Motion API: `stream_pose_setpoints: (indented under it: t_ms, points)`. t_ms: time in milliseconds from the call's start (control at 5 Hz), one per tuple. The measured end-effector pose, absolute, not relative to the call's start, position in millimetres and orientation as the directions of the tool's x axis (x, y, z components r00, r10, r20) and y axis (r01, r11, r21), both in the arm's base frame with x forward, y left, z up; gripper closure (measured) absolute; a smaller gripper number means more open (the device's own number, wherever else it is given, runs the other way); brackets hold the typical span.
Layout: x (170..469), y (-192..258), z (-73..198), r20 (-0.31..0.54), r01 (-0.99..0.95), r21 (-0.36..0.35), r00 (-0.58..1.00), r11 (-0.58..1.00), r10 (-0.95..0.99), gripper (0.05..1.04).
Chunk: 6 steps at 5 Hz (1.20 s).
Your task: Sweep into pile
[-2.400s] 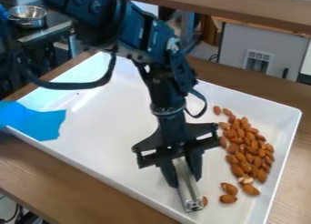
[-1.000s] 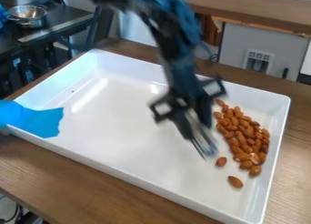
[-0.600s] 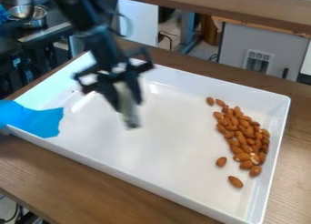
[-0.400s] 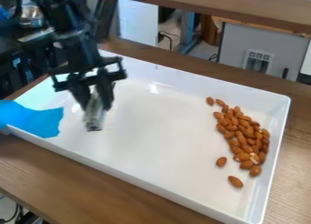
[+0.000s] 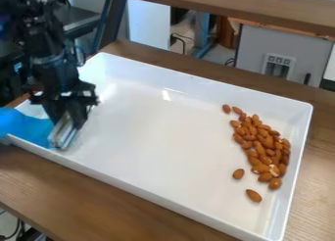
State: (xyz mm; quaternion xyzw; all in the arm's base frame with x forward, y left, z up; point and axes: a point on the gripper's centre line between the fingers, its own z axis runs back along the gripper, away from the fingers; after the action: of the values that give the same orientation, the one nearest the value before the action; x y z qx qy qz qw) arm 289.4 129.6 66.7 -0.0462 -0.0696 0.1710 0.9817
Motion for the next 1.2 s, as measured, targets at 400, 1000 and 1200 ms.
stream_pose_setpoints:
  t_ms: [400, 1000, 1200]
  points:
    - [275.6, 136.7, 59.8, 0.1, -0.293, -0.085, 0.948, 0.952, 0.301, 0.303]
    - [225.7, 180.6, 179.7, 0.219, -0.183, -0.14, 0.953, 0.973, 0.211, 0.085]
    - [209.8, 195.2, 215.3, 0.235, -0.104, -0.196, 0.96, 0.975, 0.15, 0.085]
